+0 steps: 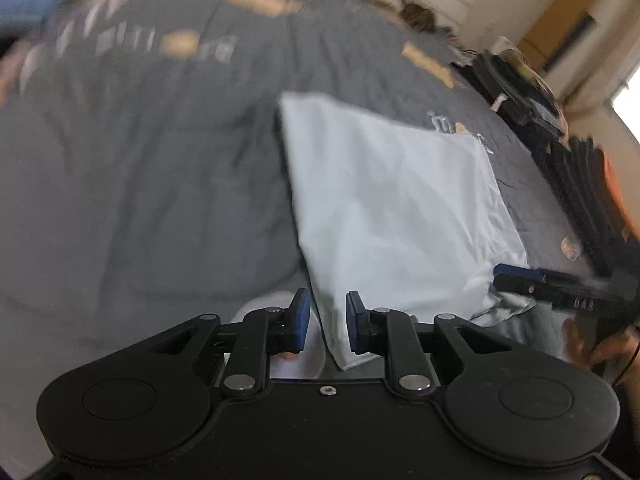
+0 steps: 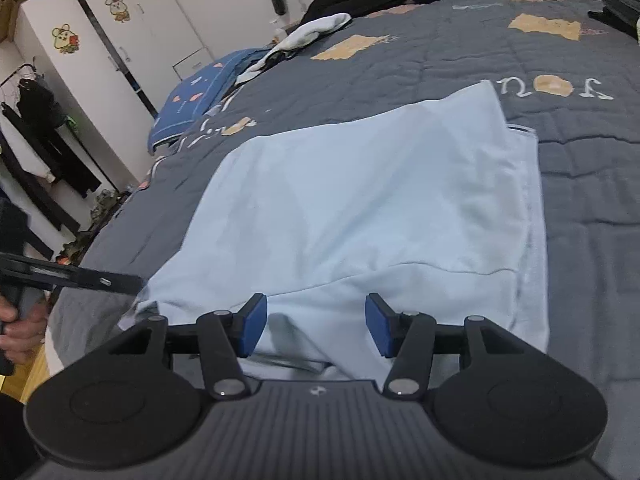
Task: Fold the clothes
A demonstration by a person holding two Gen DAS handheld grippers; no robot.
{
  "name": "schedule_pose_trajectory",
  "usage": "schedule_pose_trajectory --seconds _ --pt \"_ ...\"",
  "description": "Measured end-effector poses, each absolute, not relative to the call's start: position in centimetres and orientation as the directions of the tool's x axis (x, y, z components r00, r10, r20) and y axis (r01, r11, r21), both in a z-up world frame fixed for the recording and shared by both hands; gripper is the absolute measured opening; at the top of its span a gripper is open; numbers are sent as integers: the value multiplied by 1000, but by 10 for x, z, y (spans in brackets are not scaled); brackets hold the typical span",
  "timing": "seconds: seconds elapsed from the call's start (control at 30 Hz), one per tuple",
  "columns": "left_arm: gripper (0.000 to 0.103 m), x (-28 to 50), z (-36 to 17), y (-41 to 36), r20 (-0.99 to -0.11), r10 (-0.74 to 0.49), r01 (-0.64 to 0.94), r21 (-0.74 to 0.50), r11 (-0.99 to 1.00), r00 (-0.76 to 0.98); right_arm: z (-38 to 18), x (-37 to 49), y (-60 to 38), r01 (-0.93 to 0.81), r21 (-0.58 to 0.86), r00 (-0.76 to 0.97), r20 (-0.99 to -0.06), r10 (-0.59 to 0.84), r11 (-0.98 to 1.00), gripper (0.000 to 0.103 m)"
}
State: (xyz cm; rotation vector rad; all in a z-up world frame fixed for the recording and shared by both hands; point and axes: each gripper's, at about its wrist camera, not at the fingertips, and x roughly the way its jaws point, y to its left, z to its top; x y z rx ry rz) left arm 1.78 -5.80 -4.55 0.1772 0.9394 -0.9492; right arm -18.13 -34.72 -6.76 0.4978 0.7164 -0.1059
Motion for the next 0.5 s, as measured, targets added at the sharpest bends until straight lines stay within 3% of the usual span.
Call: schedule_pose_trajectory --seconds 0.07,0.1,0.4,0.43,0.5 --pt "31 -8 -37 -69 -742 -576 826 -54 561 343 -69 -181 -348 263 390 750 -658 67 882 53" --pt "33 -16 -40 -73 -740 -571 842 -11 539 356 -68 -182 -348 260 386 750 -658 66 885 53" --pt "33 -85 -65 -116 -696 -545 885 366 289 466 -56 -195 -356 276 312 748 -664 0 909 54" --pt "32 -89 -68 -119 -694 -543 881 392 265 472 -57 -196 -360 293 308 745 -667 -14 905 54" --pt "16 -90 -74 -122 -708 -531 885 398 243 465 -59 -199 -368 328 307 743 -667 -44 893 54"
